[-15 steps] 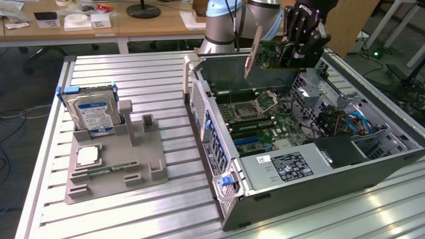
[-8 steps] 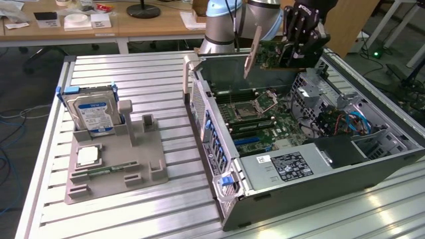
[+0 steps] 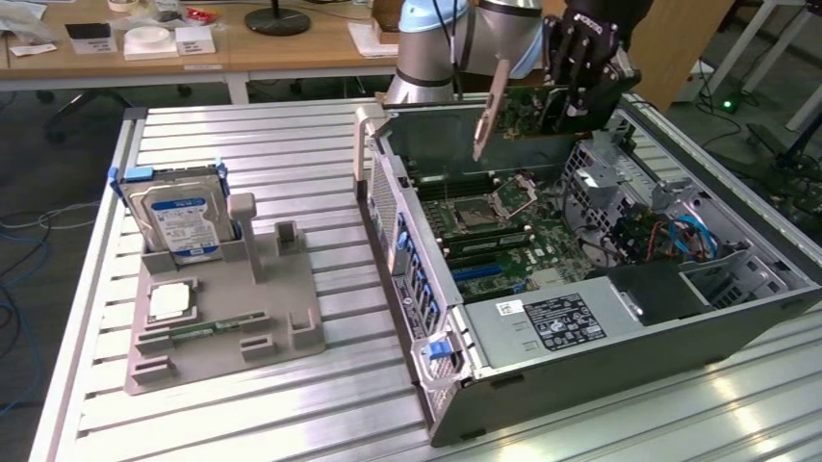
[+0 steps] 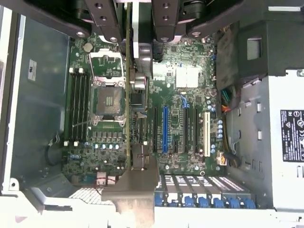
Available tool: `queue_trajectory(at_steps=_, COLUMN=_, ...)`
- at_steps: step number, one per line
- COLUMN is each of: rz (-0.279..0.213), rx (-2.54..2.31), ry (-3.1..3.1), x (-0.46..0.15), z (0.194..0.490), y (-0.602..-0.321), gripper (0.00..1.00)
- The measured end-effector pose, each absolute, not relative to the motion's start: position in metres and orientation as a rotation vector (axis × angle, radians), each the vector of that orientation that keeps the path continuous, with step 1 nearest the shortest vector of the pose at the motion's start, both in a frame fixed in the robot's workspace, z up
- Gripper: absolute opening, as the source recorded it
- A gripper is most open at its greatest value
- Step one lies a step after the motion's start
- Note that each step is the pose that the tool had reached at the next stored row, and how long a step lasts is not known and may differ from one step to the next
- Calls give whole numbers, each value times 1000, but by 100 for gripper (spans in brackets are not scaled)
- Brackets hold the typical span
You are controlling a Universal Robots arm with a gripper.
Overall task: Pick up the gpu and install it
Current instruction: 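Insert the gpu into the slot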
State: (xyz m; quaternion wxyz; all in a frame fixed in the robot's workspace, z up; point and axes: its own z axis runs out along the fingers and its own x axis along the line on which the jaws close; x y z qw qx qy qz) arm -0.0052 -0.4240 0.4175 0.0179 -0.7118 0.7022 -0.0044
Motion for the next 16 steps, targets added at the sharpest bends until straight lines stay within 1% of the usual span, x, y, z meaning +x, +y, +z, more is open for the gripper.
queue_trajectory(at_steps=5, rz=-30, rx=-2204, ry=2173, x=-6, z=412, y=-424, gripper=28)
queue_trajectory(at_steps=16, rz=-33, rx=-2146, ry=2228, x=-6, z=397, y=-423, gripper=28)
